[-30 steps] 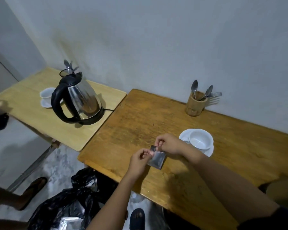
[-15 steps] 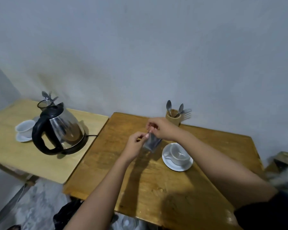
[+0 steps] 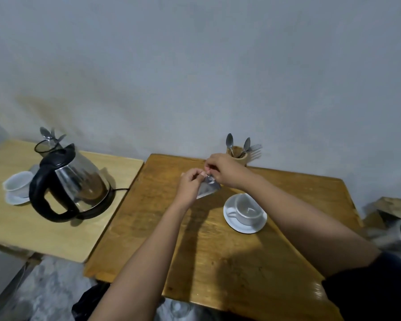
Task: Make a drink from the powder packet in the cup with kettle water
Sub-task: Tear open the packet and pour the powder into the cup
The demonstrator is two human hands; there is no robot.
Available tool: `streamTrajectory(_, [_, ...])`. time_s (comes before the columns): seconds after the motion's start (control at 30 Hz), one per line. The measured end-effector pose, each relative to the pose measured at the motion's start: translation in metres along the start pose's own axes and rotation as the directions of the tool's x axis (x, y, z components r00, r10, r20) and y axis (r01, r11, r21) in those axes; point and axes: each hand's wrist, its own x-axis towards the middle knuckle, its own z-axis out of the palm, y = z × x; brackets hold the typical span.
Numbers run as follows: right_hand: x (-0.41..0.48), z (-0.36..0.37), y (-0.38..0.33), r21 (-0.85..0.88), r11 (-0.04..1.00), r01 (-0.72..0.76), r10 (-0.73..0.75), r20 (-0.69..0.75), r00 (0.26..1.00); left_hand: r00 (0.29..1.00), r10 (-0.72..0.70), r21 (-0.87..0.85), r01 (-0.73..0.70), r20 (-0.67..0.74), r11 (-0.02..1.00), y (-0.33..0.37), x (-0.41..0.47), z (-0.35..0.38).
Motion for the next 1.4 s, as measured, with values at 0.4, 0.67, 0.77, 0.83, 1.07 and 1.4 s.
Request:
streamTrajectory(0.4, [0.01,0.024,-0.013,-0.146,0.91,0.389,-0.398,-0.039,0.917,0.981,-0.14,-0.264,0.101,-0.133,0.959,0.0,0.018,-0.025])
streamTrajectory(0.67, [0.011,0.024,-0.02,-0.167,0.831,0.53,-0.538,-0.003,0.843,0.961,-0.166,-0.324,0.088,-0.221,0.942,-0.006,0.03,-0.046])
streamTrajectory(0.77, [0.007,0.026,-0.022,-0.173,0.81,0.561,-0.567,0.013,0.823,0.951,-0.18,-0.321,0.093,-0.252,0.943,-0.013,0.035,-0.057])
streamTrajectory(0.83, [0.005,0.029,-0.022,-0.209,0.777,0.594,-0.6,0.04,0.799,0.94,-0.188,-0.295,0.1,-0.285,0.95,-0.017,0.037,-0.066])
streamTrajectory(1.07, [0.005,0.07,-0.004,0.111,0.973,0.202,-0.215,0.124,0.969,0.934,-0.148,-0.293,0.05,-0.324,0.955,-0.023,0.029,-0.086])
streamTrajectory(1.4, [-0.008,0.175,0.035,0.146,0.947,-0.284,0.194,0.446,0.874,0.922,-0.24,-0.206,0.182,-0.303,0.961,-0.065,-0.017,-0.1])
